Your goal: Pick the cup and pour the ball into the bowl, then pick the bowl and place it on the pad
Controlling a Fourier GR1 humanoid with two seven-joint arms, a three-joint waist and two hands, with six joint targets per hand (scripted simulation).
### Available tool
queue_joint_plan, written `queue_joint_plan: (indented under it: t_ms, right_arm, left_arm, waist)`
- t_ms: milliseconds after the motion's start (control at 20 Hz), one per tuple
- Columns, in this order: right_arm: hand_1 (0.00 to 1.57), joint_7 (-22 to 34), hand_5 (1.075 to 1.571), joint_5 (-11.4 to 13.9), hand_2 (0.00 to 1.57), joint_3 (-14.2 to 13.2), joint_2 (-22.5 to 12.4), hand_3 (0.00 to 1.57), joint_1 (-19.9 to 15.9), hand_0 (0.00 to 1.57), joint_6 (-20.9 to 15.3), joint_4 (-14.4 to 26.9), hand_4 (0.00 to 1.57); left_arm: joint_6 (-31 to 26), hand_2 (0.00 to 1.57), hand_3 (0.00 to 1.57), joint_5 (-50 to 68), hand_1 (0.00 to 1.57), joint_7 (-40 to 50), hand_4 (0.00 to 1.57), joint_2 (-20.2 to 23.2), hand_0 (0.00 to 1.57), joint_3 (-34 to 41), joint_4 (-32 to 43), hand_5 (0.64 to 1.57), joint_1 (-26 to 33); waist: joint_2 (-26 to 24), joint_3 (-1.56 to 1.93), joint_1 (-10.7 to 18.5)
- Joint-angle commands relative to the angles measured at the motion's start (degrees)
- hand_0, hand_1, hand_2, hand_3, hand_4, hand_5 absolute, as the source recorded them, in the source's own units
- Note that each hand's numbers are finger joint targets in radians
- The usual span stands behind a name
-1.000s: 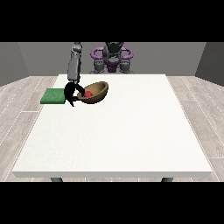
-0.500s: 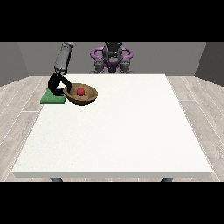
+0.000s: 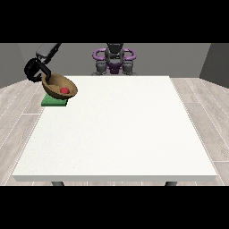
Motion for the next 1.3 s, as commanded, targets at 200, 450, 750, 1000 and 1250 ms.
queue_joint_plan:
  t_ms: [200,450,750,1000,1250]
  right_arm:
    - [1.57,-3.7,1.567,-0.7,1.57,-1.8,-1.0,0.46,2.3,1.57,3.3,0.8,1.11]
    - [1.57,-5.7,1.568,-2.7,1.57,-4.8,-2.9,0.49,2.6,1.57,5.7,2.9,1.07]
    - [1.57,-6.5,1.57,-4.5,1.57,-4.8,3.0,0.45,1.8,1.57,4.6,1.5,1.04]
    - [1.57,-7.9,1.571,-5.3,1.57,-6.2,2.7,0.59,2.3,1.57,5.6,4.8,1.0]
    - [1.57,-4.9,1.557,-5.4,1.57,-7.9,-1.0,1.16,0.6,1.57,1.6,5.7,0.19]
  left_arm:
    - [-1.7,0.0,0.0,1.5,0.0,-2.6,1.21,3.6,0.0,1.7,2.8,1.55,2.3]
    - [-0.7,0.0,0.0,0.9,0.0,-6.4,1.22,2.8,0.0,1.6,2.6,1.553,4.0]
    - [-3.3,0.0,0.0,1.0,0.0,-10.1,1.21,6.1,0.0,2.6,6.8,1.556,4.2]
    - [-0.8,0.0,0.0,1.1,0.0,-9.2,1.2,4.0,0.0,0.8,3.5,1.556,4.4]
    - [-1.4,0.0,0.0,1.4,0.0,-10.7,1.19,5.7,0.0,1.5,5.5,1.561,4.1]
  waist:
    - [1.6,0.06,-1.8]
    - [4.0,0.08,-1.6]
    - [5.0,0.05,-2.2]
    - [4.6,0.09,-1.7]
    - [6.4,0.06,-1.8]
